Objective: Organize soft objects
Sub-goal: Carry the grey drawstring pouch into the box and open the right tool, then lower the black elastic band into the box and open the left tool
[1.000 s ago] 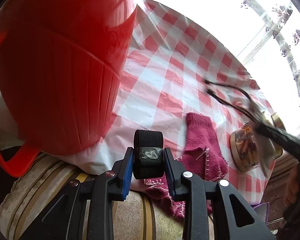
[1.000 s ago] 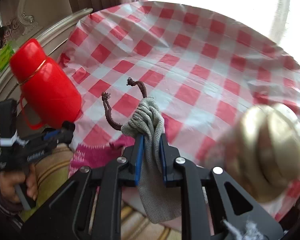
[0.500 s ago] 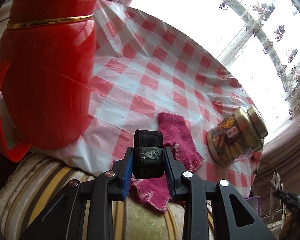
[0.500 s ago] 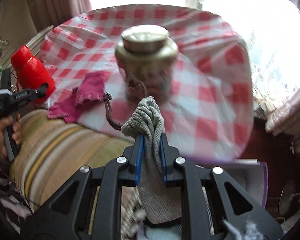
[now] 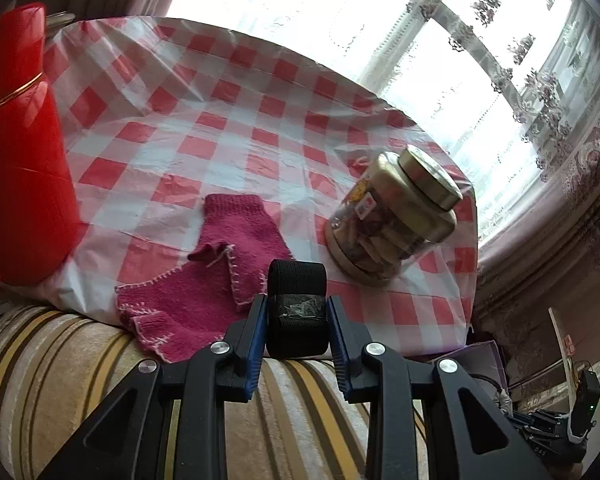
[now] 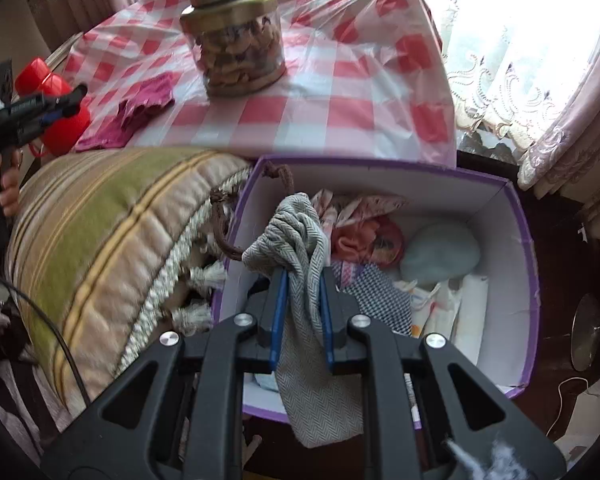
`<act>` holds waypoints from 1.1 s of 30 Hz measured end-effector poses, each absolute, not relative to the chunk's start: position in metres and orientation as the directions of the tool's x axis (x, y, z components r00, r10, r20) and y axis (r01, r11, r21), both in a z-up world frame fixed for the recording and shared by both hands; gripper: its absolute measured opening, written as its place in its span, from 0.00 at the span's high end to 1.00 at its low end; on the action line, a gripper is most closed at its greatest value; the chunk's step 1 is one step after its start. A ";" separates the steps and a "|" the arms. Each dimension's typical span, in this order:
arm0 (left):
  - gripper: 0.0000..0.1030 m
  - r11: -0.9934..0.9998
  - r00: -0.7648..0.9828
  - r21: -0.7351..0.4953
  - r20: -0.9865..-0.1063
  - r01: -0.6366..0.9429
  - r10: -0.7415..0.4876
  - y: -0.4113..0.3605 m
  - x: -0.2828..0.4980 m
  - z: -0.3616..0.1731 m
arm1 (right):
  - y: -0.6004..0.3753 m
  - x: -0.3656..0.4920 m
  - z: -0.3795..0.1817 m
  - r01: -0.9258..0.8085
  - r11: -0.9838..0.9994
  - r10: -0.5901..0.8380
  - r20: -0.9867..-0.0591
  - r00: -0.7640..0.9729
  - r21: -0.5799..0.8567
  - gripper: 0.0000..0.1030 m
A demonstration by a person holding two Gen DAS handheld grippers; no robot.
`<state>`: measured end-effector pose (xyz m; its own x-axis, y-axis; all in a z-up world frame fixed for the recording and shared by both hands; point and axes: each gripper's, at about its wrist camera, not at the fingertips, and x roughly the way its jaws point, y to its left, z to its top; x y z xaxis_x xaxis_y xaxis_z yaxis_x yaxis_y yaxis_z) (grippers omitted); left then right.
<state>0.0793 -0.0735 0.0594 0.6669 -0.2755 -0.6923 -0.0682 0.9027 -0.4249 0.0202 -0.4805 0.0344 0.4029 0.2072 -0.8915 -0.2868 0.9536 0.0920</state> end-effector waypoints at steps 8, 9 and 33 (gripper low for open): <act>0.70 0.923 0.648 -0.381 -0.689 0.057 -0.325 -0.128 0.072 0.075 | -0.491 0.016 -0.002 -0.301 0.938 0.283 -0.880 0.381 0.171 0.80; 0.70 0.924 0.645 -0.376 -0.691 0.067 -0.328 -0.133 0.071 0.076 | -0.492 0.017 -0.008 -0.301 0.938 0.279 -0.885 0.372 0.169 0.79; 0.70 0.788 0.456 -0.330 -0.673 0.520 -0.582 -0.332 0.076 0.098 | -0.535 -0.012 -0.064 -0.245 0.969 0.090 -0.973 0.214 0.035 0.30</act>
